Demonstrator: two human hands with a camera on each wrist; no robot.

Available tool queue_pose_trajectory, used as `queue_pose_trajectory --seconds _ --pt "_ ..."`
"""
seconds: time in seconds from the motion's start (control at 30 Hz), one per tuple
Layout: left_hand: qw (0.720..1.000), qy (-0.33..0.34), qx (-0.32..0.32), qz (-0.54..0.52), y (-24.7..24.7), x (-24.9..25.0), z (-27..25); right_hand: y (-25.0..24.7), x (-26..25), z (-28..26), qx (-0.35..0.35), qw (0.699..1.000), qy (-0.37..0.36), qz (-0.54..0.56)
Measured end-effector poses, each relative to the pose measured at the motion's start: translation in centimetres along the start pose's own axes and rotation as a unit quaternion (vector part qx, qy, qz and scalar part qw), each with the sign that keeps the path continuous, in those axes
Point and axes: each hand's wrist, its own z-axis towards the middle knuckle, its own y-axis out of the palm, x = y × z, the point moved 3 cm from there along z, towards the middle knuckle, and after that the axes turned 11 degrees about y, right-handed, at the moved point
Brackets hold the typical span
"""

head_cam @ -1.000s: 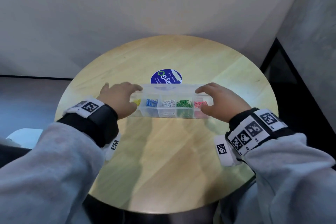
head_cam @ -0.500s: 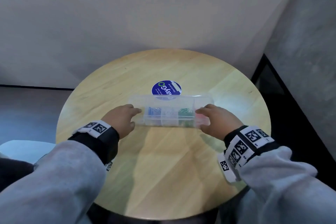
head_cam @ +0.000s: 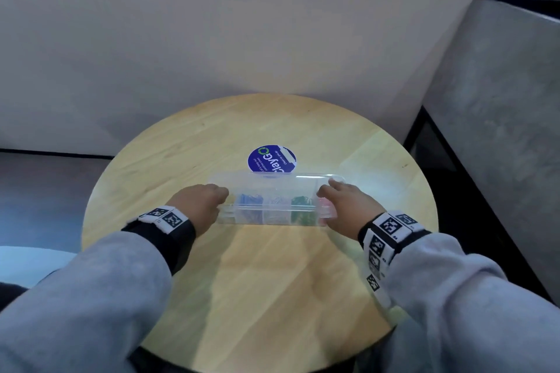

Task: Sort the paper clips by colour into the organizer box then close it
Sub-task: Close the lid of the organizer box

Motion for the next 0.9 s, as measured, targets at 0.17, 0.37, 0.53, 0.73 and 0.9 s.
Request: queue_pose_trajectory --seconds 0.17,0.37,0.53,0.73,0.9 --pt "1.000 0.000 -0.021 0.022 0.1 0.0 -2.2 -0.1 -1.1 -1.6 -0.023 0.999 -0.012 -0.035" --pt "1.000 -0.009 -0.025 -0.010 -0.8 1.1 -3.5 -2.1 -1.4 -2.0 -0.106 0.991 0.009 -0.081" --pt "0.999 -0.009 -0.049 0.010 -1.0 1.2 -2.4 -2.6 -1.7 -1.4 -0.104 0.987 0.021 -0.124" --pt "0.998 -0.008 -0.030 0.053 -0.1 1.6 -1.8 -0.8 -1.8 -1.3 -0.061 0.987 0.012 -0.150" --pt "0.999 -0.029 -0.020 0.026 -0.3 1.4 -2.0 -0.3 -1.7 -1.3 -0.056 0.990 0.022 -0.130"
